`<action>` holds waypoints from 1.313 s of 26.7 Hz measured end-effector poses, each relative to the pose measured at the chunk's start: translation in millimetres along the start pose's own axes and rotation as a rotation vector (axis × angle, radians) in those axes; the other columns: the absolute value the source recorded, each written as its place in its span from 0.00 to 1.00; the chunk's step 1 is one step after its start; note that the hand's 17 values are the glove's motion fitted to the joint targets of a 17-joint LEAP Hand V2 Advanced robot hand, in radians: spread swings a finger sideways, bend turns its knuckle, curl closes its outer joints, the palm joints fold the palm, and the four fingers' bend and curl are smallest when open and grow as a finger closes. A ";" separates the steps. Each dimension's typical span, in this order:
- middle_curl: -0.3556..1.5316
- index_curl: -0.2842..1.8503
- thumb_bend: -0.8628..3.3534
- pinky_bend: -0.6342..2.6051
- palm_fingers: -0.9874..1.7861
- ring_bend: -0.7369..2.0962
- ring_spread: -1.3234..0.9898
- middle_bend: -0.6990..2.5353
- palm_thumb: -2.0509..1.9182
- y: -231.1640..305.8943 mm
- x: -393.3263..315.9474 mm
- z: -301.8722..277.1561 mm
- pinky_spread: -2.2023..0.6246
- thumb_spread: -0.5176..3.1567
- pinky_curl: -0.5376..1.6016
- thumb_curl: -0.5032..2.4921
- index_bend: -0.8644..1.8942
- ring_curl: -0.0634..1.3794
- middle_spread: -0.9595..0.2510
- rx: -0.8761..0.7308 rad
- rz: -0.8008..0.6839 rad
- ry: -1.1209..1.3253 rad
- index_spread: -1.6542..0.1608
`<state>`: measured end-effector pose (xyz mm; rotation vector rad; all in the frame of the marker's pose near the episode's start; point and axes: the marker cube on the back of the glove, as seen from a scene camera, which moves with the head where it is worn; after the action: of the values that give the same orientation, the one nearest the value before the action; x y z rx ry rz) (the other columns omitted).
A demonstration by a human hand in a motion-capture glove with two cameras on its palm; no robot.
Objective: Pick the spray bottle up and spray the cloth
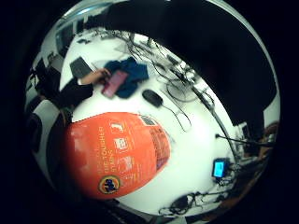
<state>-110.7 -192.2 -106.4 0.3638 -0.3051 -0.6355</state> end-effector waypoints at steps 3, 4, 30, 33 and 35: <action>0.48 0.41 0.20 0.33 0.85 0.51 0.48 0.43 0.74 -19.1 -15.2 17.3 0.68 0.30 0.43 0.41 0.38 0.37 0.63 0.094 -0.039 -0.214 0.75; 0.48 0.41 0.20 0.33 0.85 0.51 0.48 0.43 0.74 -22.1 -18.9 24.1 0.67 0.30 0.43 0.41 0.38 0.37 0.63 0.103 -0.044 -0.296 0.75; 0.48 0.41 0.20 0.33 0.85 0.52 0.48 0.43 0.75 -57.7 25.3 146.3 0.67 0.30 0.43 0.42 0.38 0.37 0.63 0.117 0.344 -0.694 0.75; 0.48 0.40 0.20 0.33 0.85 0.52 0.47 0.43 0.75 -56.4 24.8 145.7 0.67 0.30 0.43 0.42 0.38 0.37 0.63 0.102 0.344 -0.692 0.75; 0.48 0.40 0.20 0.33 0.85 0.52 0.47 0.43 0.75 -56.7 24.4 144.6 0.67 0.30 0.43 0.42 0.38 0.37 0.63 0.101 0.348 -0.691 0.75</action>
<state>-176.9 -283.7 3.0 0.1679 -1.0406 -0.3844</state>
